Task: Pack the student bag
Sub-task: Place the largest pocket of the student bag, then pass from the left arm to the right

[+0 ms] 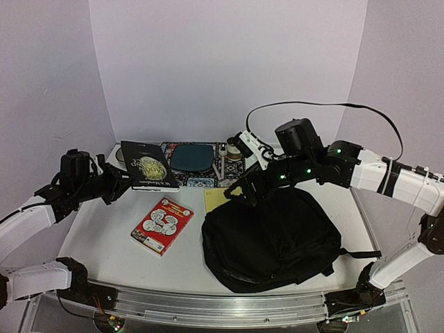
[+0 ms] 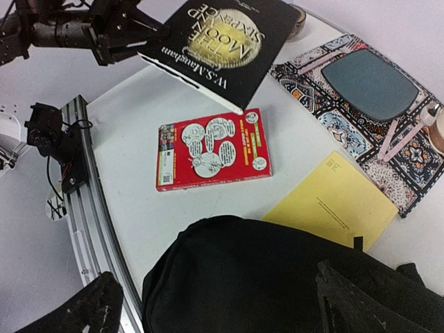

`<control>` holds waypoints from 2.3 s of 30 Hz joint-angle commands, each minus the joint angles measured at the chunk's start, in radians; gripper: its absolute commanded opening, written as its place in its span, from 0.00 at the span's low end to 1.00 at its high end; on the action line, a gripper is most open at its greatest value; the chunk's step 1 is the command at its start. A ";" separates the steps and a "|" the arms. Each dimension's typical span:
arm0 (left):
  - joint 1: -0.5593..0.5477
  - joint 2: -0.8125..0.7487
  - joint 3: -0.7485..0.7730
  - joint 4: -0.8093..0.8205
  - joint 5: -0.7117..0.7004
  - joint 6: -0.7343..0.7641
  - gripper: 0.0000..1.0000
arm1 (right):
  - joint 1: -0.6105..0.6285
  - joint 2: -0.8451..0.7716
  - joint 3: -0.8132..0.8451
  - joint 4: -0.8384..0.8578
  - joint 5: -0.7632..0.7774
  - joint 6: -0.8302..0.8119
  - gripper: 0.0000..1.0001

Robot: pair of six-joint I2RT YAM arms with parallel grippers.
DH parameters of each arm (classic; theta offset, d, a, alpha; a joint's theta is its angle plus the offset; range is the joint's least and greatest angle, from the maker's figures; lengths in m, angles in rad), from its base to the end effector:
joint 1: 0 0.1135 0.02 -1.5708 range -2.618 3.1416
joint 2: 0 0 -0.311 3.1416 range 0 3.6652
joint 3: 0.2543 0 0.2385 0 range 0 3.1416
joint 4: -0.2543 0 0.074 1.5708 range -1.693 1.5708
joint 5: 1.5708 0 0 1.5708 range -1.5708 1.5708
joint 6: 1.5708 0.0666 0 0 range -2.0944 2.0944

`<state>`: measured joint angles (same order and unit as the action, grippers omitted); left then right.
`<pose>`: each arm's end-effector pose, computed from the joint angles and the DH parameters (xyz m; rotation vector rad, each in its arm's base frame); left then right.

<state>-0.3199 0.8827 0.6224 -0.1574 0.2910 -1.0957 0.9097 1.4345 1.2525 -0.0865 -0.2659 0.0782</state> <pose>0.1714 -0.0769 0.2964 -0.6290 2.0857 -1.1583 0.2004 0.2862 0.4022 -0.9566 1.6812 0.9218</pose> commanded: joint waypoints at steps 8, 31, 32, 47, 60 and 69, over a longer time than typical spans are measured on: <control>-0.094 0.080 0.139 0.318 0.198 0.091 0.00 | -0.104 0.065 0.056 0.046 -0.036 0.161 0.98; -0.355 0.285 0.231 0.602 0.319 0.091 0.00 | -0.331 0.293 0.012 0.574 -0.405 0.758 0.93; -0.364 0.291 0.236 0.612 0.323 0.092 0.00 | -0.334 0.303 0.010 0.608 -0.423 0.783 0.91; -0.386 0.322 0.204 0.671 0.307 0.056 0.00 | -0.373 0.371 -0.093 1.254 -0.624 1.231 0.37; -0.381 0.333 0.132 0.671 0.156 -0.026 0.22 | -0.393 0.294 -0.154 1.307 -0.597 1.273 0.00; -0.406 0.309 0.068 0.673 -0.001 -0.085 0.84 | -0.394 0.209 -0.254 1.301 -0.356 1.230 0.00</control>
<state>-0.7086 1.2255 0.7148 0.4371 0.3984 -1.1496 0.5218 1.7612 1.0095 1.1121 -0.7533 1.3260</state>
